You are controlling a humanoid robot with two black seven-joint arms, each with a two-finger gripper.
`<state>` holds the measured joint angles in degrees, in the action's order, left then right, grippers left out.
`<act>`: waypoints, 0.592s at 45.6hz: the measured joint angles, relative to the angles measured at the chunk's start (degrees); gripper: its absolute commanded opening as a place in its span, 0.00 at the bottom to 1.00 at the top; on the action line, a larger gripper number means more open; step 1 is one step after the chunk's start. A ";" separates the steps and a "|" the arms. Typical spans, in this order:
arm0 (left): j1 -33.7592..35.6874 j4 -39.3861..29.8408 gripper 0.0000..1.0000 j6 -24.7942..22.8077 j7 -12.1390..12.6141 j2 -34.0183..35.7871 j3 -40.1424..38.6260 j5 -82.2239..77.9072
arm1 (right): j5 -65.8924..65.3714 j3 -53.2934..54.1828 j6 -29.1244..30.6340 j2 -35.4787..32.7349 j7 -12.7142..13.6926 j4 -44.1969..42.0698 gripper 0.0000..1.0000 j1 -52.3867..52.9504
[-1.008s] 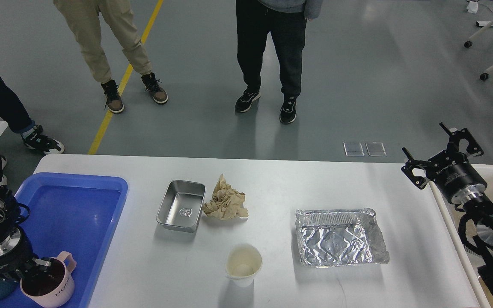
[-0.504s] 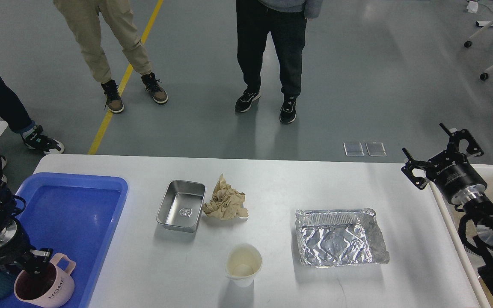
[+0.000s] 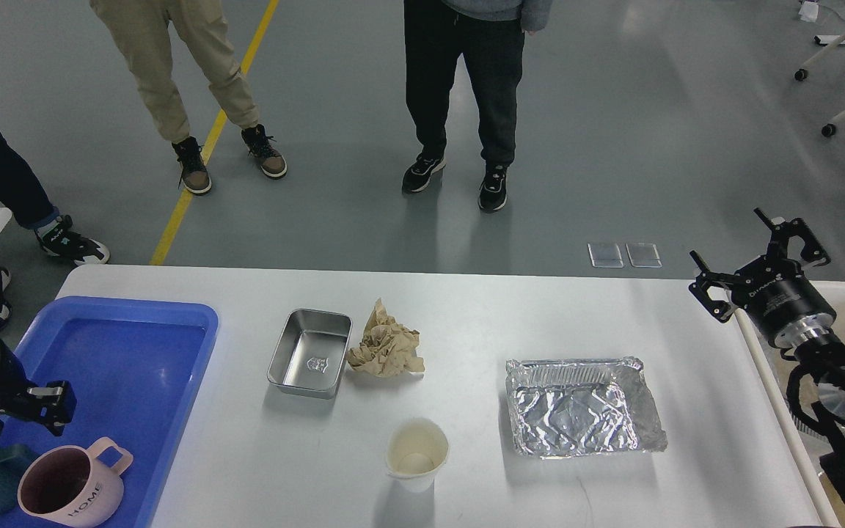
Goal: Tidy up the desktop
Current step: 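Raise the left gripper away from the mug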
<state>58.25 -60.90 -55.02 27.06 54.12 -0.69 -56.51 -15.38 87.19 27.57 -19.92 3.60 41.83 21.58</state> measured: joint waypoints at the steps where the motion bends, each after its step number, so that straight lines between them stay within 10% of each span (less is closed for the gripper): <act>1: 0.40 0.00 0.82 0.00 -0.03 0.08 0.00 0.31 | 0.00 0.00 -0.02 -0.01 0.00 0.01 1.00 0.04; 27: 3.08 6.00 0.89 0.03 -0.19 -0.52 -20.69 18.43 | 0.00 -0.20 0.10 -0.23 0.02 0.04 1.00 0.02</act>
<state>61.33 -54.91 -54.99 26.87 53.60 -21.38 -38.08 -15.39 86.99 27.67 -20.15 3.62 41.87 21.60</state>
